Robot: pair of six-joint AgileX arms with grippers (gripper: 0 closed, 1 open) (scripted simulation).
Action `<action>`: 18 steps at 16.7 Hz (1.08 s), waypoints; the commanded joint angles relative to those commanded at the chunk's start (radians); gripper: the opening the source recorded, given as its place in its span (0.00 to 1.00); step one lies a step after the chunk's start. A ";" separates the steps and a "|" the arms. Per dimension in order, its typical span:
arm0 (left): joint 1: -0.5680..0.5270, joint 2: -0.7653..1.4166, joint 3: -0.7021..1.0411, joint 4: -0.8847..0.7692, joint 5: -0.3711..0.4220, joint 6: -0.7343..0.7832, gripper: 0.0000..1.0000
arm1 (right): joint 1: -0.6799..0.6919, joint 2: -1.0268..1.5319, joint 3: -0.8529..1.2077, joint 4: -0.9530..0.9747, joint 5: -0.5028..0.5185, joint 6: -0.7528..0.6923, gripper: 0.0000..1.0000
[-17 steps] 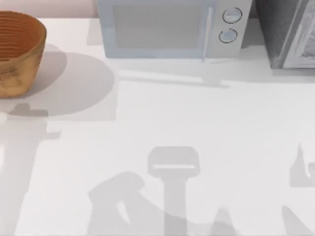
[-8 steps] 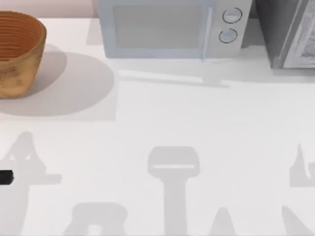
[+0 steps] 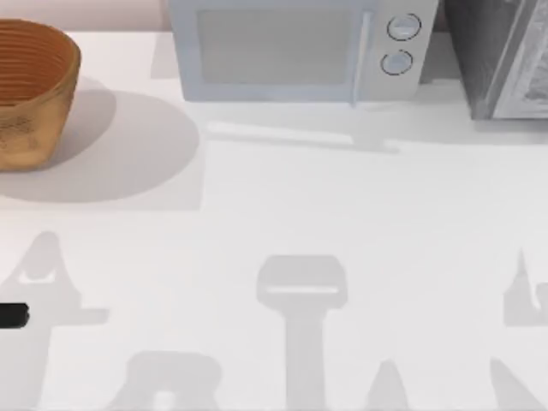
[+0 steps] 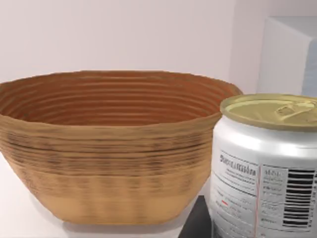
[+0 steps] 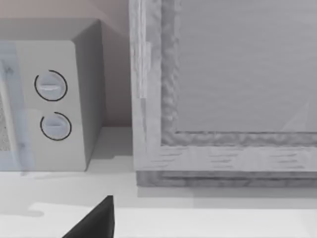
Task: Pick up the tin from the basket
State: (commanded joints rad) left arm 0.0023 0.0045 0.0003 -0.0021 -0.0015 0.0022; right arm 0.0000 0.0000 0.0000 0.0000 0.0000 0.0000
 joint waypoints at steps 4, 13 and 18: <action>-0.009 0.073 0.038 0.061 0.040 -0.001 0.00 | 0.000 0.000 0.000 0.000 0.000 0.000 1.00; -0.041 0.514 0.258 0.397 0.284 -0.007 0.00 | 0.000 0.000 0.000 0.000 0.000 0.000 1.00; -0.055 0.755 0.377 0.571 0.423 -0.005 0.00 | 0.000 0.000 0.000 0.000 0.000 0.000 1.00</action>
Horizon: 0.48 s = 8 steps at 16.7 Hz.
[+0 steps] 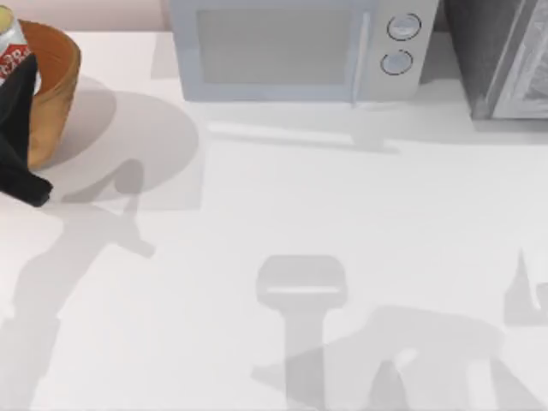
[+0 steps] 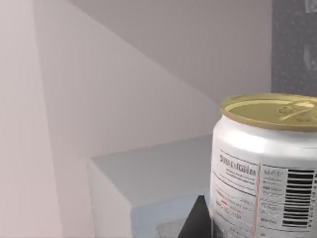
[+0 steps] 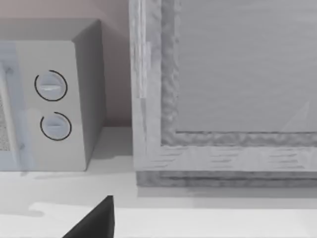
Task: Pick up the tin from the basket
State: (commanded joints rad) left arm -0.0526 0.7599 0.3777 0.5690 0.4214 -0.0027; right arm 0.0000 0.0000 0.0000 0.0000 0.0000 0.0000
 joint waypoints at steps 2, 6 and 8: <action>-0.005 0.094 0.046 0.066 0.055 0.002 0.00 | 0.000 0.000 0.000 0.000 0.000 0.000 1.00; -0.015 0.275 0.133 0.191 0.164 0.008 0.00 | 0.000 0.000 0.000 0.000 0.000 0.000 1.00; -0.021 0.364 0.173 0.250 0.217 0.009 0.00 | 0.000 0.000 0.000 0.000 0.000 0.000 1.00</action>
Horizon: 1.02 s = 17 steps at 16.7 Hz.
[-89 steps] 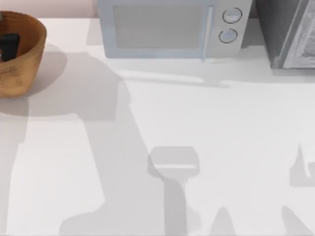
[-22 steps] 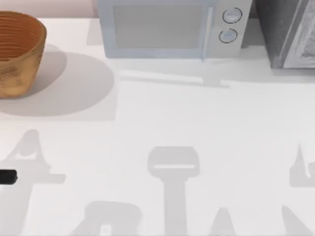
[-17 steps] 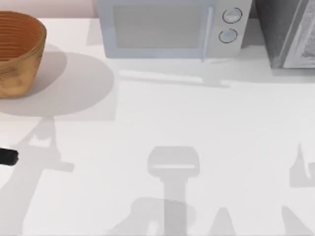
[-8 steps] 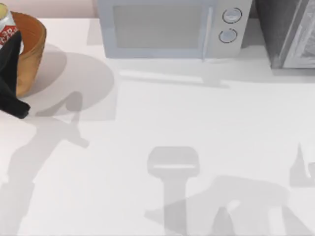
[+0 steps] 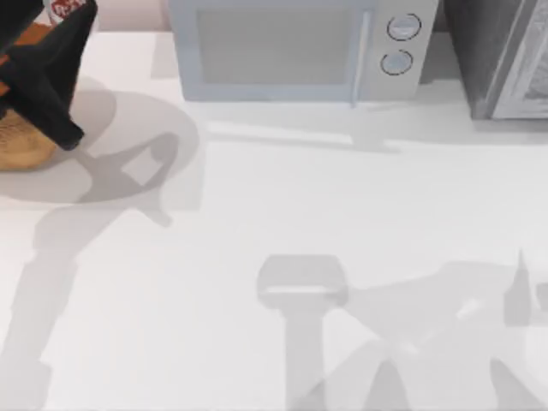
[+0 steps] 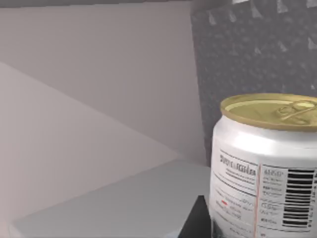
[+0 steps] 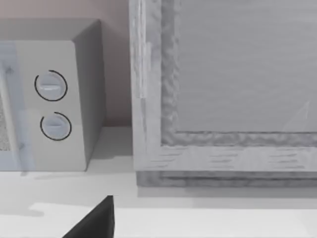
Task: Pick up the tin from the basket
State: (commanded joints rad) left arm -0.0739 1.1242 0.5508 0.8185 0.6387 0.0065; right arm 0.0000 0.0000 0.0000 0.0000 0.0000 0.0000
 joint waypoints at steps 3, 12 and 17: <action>-0.010 0.133 0.055 0.081 0.080 0.001 0.00 | 0.000 0.000 0.000 0.000 0.000 0.000 1.00; -0.028 0.508 0.198 0.294 0.300 0.023 0.00 | 0.000 0.000 0.000 0.000 0.000 0.000 1.00; -0.034 0.702 0.271 0.400 0.409 0.039 0.00 | 0.000 0.000 0.000 0.000 0.000 0.000 1.00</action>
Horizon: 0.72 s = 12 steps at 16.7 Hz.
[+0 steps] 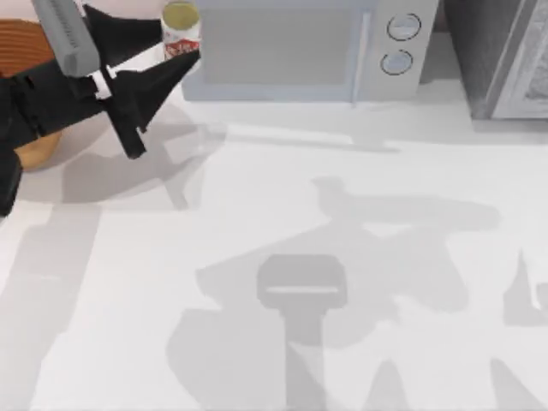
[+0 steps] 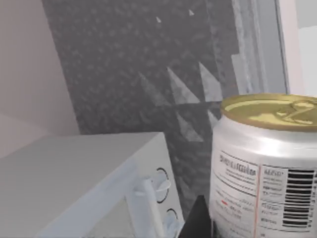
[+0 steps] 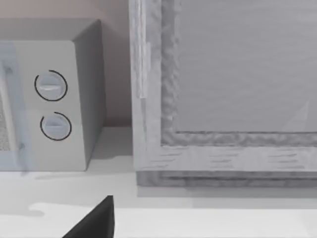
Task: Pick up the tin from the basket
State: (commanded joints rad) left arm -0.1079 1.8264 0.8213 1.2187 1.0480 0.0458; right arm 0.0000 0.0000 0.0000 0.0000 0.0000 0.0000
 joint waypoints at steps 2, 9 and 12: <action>-0.007 0.079 0.024 0.036 0.046 0.003 0.00 | 0.000 0.000 0.000 0.000 0.000 0.000 1.00; -0.036 0.358 0.094 0.140 0.211 0.010 0.00 | 0.000 0.000 0.000 0.000 0.000 0.000 1.00; -0.047 0.478 0.125 0.183 0.284 0.015 0.00 | 0.000 0.000 0.000 0.000 0.000 0.000 1.00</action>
State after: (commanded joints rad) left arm -0.1550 2.3042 0.9467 1.4021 1.3319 0.0608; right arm 0.0000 0.0000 0.0000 0.0000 0.0000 0.0000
